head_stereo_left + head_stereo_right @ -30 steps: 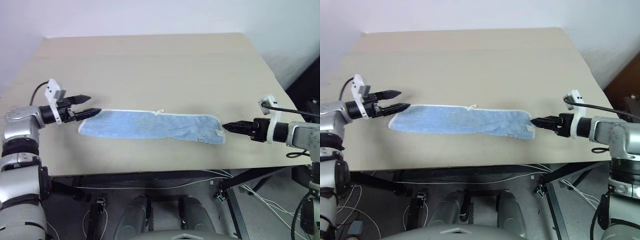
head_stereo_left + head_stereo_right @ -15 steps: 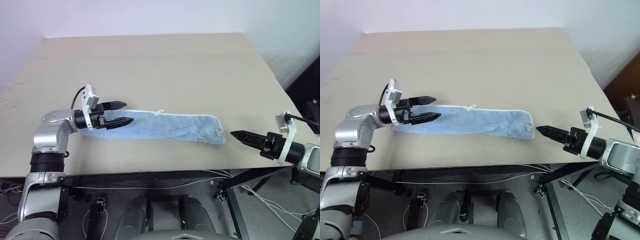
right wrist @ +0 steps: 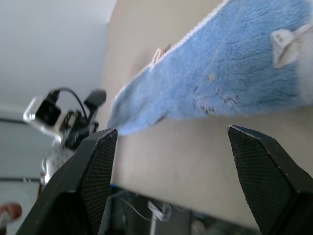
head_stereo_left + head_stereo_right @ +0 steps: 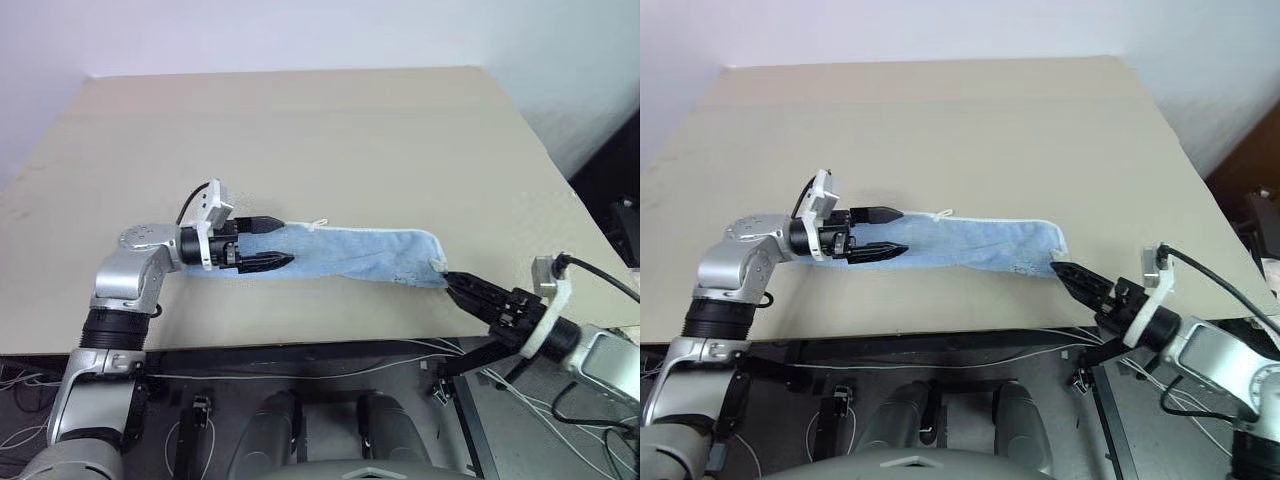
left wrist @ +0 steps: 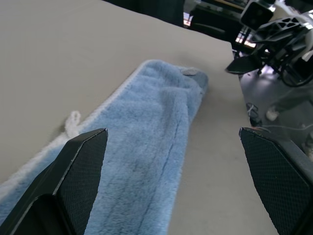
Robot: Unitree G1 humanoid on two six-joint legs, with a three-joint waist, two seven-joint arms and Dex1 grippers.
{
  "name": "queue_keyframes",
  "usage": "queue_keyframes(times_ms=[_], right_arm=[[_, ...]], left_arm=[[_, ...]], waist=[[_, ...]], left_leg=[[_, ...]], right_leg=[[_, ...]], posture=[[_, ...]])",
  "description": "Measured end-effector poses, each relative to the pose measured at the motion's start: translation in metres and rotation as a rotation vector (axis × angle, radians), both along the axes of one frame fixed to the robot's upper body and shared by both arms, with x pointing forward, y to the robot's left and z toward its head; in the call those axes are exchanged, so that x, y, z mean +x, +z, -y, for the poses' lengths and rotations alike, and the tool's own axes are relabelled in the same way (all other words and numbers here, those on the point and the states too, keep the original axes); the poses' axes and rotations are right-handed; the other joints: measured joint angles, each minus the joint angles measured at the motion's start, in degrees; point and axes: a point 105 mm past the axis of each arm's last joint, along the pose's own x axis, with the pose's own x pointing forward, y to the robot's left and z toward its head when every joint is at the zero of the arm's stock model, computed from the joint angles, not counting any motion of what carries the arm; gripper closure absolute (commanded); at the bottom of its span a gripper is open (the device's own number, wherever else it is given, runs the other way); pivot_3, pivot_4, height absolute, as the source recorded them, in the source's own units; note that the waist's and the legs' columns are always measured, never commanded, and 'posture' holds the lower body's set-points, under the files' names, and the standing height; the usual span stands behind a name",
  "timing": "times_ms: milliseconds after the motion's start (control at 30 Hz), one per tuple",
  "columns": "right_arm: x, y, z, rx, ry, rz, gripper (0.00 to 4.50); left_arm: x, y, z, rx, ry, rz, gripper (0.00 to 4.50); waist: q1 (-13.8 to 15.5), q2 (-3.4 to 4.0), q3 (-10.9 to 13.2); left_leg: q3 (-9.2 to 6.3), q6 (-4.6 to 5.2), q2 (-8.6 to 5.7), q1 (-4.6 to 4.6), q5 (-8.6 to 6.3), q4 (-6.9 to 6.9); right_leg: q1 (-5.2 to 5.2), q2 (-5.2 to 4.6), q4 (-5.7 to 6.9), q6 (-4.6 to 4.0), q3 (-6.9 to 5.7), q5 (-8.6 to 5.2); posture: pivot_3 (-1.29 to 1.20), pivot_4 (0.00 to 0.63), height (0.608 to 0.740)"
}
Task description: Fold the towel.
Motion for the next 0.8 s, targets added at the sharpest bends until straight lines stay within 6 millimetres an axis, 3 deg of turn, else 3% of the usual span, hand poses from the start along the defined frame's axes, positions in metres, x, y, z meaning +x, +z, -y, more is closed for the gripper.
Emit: queue_keyframes(times_ms=[267, 500, 800], right_arm=[[0.011, -0.007, -0.005, -0.001, -0.05, -0.048, 0.72], [0.007, -0.029, 0.002, -0.016, -0.079, -0.158, 0.72], [0.009, -0.031, 0.004, 0.008, -0.116, -0.185, 0.72]], left_arm=[[-0.007, 0.005, 0.013, 0.018, -0.016, 0.035, 0.0], [-0.01, -0.004, 0.016, 0.019, 0.001, 0.013, 0.0], [-0.014, -0.01, 0.021, 0.03, -0.001, 0.009, 0.0]], waist=[[0.12, 0.01, -0.01], [0.11, 0.02, -0.01], [0.1, 0.02, -0.03]], left_leg=[[0.02, 0.11, -0.03, -0.12, -0.07, -0.33], [0.04, 0.12, -0.04, -0.09, -0.07, -0.42], [0.04, 0.12, -0.03, -0.05, -0.07, -0.42]], right_leg=[[0.0, -0.01, -0.51, 0.09, -0.02, 0.07], [-0.01, -0.01, -0.52, 0.01, -0.06, 0.03], [0.05, -0.01, -0.56, 0.0, -0.05, 0.02]], posture=[[0.0, 0.15, 0.74], [0.0, 0.15, 0.74], [0.0, 0.15, 0.74]])
